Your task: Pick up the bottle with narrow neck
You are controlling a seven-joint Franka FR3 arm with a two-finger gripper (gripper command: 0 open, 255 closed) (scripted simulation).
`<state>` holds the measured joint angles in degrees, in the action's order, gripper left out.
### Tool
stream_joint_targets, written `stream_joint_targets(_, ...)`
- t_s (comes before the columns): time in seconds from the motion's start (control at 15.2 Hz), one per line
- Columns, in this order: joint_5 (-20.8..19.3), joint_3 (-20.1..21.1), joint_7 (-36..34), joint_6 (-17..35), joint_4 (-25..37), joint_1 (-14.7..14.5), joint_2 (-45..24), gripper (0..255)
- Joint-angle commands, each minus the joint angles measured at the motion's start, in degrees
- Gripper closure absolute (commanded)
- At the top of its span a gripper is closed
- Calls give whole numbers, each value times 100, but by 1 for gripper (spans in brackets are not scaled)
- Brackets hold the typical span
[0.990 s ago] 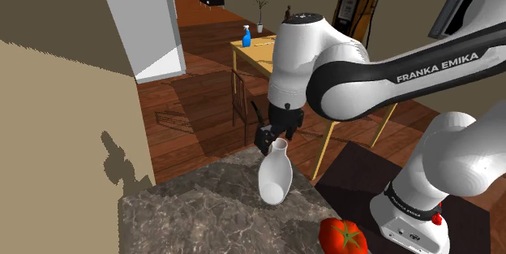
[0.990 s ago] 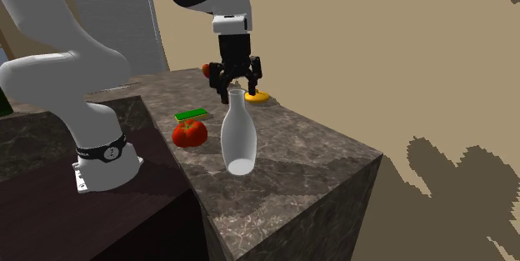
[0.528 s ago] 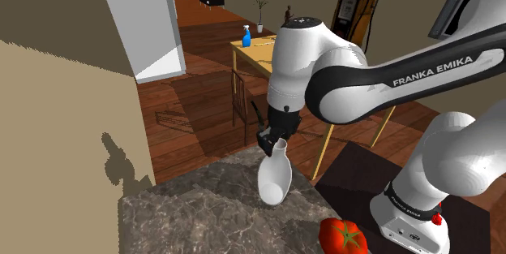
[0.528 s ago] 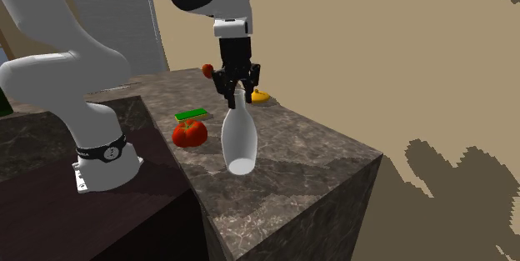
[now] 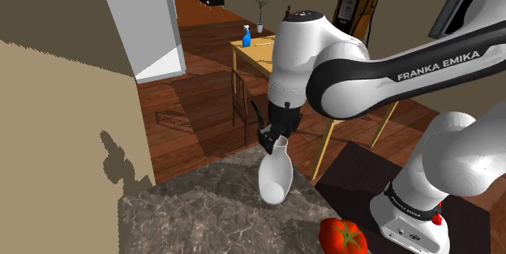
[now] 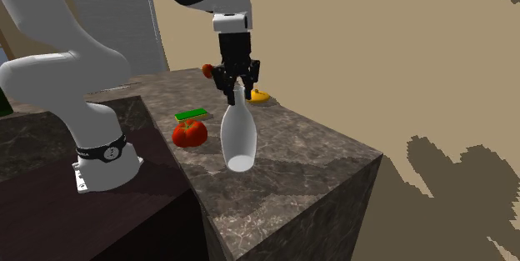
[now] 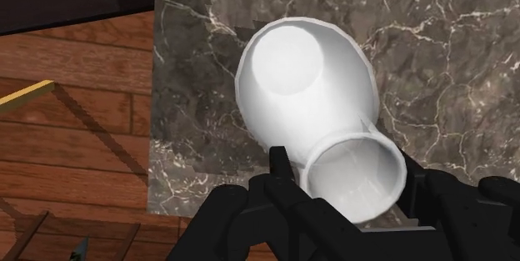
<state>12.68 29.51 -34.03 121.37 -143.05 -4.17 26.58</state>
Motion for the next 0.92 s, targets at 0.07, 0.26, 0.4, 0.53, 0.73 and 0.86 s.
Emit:
stream_joint_targets(0.07, -8, -59, 18, -245, 154, -3, 92, 255)
stream_joint_targets(0.26, -21, -115, 31, -496, 327, -2, 171, 255)
stream_joint_targets(0.4, -33, -150, 37, -661, 448, 0, 215, 255)
stream_joint_targets(0.53, -45, -184, 42, -824, 573, 4, 253, 255)
stream_joint_targets(0.73, -67, -233, 48, -1064, 769, 11, 298, 255)
stream_joint_targets(0.86, -68, -235, 48, -1076, 779, 11, 301, 255)
